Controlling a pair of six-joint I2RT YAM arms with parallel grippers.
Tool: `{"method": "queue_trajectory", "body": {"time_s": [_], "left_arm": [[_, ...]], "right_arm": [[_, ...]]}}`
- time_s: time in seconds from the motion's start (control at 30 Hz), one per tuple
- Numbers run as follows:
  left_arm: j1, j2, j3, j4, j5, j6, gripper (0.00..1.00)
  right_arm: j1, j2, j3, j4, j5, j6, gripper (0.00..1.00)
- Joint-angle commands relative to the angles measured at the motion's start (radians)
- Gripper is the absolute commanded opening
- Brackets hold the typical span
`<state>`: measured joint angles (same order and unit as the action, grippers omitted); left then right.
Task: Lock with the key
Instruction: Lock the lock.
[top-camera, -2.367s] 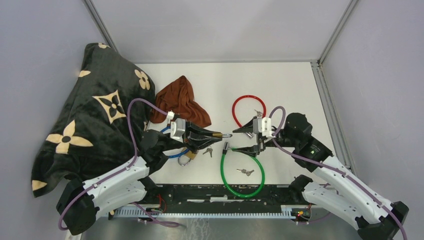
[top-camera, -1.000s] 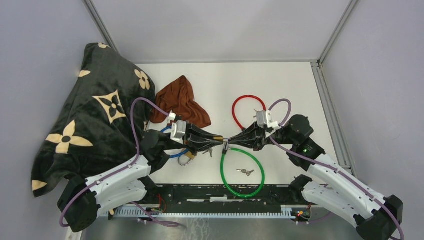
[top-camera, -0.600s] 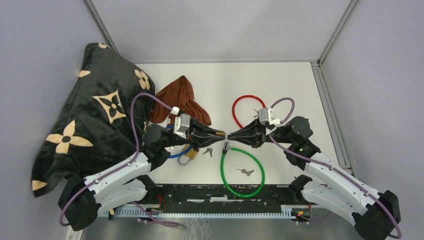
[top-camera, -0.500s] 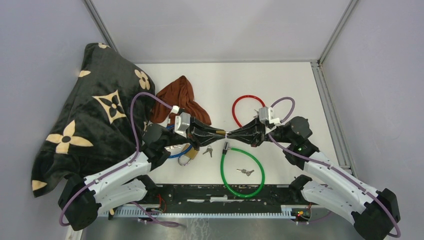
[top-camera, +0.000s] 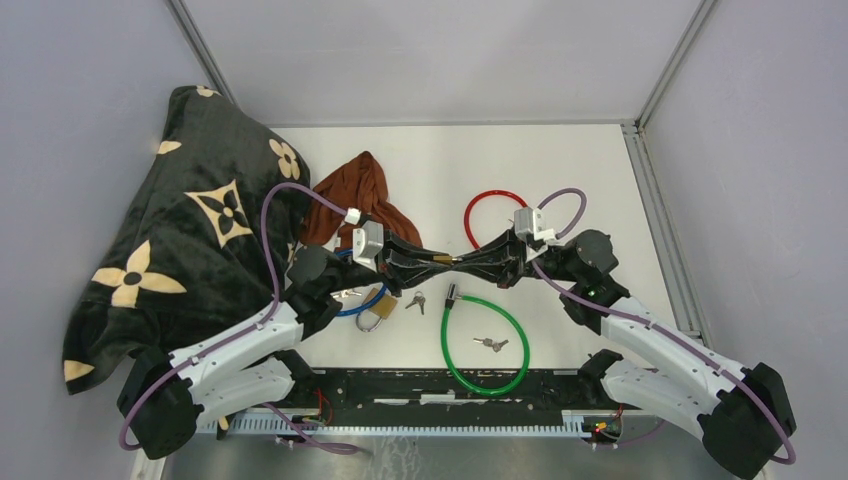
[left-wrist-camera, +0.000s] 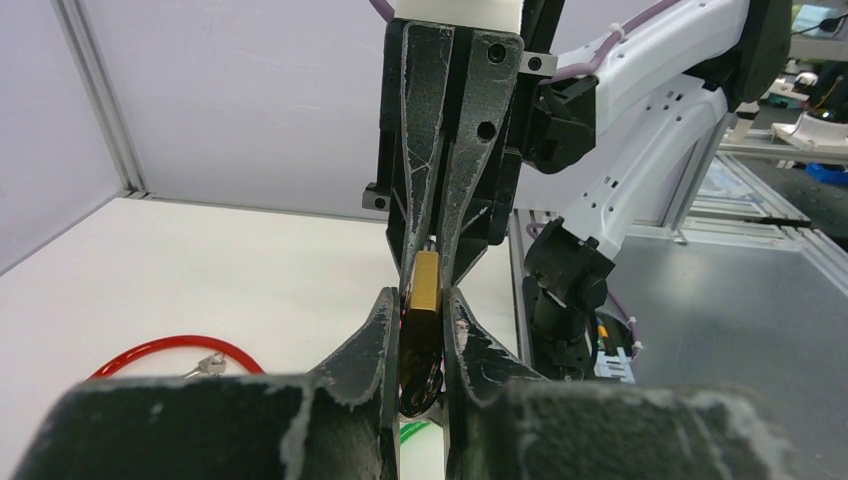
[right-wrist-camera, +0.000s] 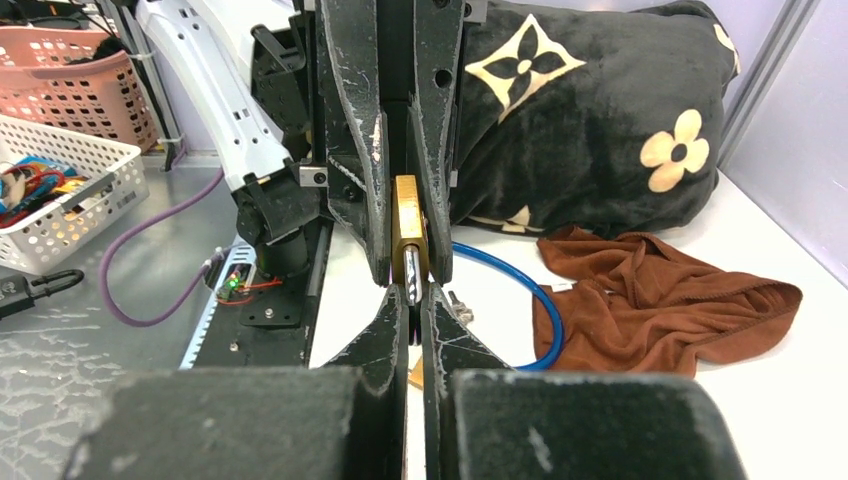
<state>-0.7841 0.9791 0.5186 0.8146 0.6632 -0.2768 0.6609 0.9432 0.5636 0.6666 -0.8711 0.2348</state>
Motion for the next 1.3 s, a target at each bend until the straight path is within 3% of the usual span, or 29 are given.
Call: {"method": "queue_trajectory", "body": {"time_s": [0.0,0.17,0.3,0.37,0.4,0.47,0.6,0.8,0.87,0.93,1.1,1.27], "left_arm": [[-0.088,0.068,0.080,-0.172,-0.013,0.082,0.02],[-0.090,0.113,0.074,-0.075,0.019,-0.046,0.02],[-0.090,0.130,0.079,-0.089,0.032,-0.122,0.02],[-0.085,0.127,0.070,-0.105,0.029,-0.157,0.02],[-0.081,0.119,0.064,-0.109,0.019,-0.159,0.02],[-0.080,0.108,0.050,-0.085,0.000,-0.128,0.02],[-0.089,0.114,0.033,-0.088,-0.026,-0.045,0.02],[-0.089,0.032,-0.032,-0.176,-0.128,0.126,0.02],[-0.081,-0.013,-0.046,-0.157,-0.183,0.160,0.02],[-0.065,-0.050,-0.041,-0.148,-0.185,0.177,0.02],[-0.003,-0.103,-0.021,-0.173,-0.115,0.101,0.02],[0.006,-0.132,-0.054,-0.115,-0.107,0.002,0.02]], "right_arm": [[0.080,0.053,0.018,-0.062,-0.016,-0.099,0.00],[0.099,0.110,0.049,-0.015,-0.101,-0.146,0.00],[0.099,0.134,0.049,0.035,-0.262,-0.183,0.00],[0.098,0.119,0.128,-0.225,-0.291,-0.407,0.00],[0.098,0.108,0.185,-0.419,-0.259,-0.527,0.00],[0.098,0.092,0.221,-0.491,-0.206,-0.571,0.00],[0.098,0.056,0.149,-0.217,-0.133,-0.373,0.00],[0.088,-0.047,0.118,-0.250,0.115,-0.368,0.01],[0.087,-0.049,0.144,-0.363,0.117,-0.425,0.25],[0.083,-0.053,0.163,-0.477,0.113,-0.478,0.43],[0.045,-0.120,0.125,-0.595,0.140,-0.517,0.59],[0.000,-0.189,0.056,-0.507,0.118,-0.441,0.69]]}}
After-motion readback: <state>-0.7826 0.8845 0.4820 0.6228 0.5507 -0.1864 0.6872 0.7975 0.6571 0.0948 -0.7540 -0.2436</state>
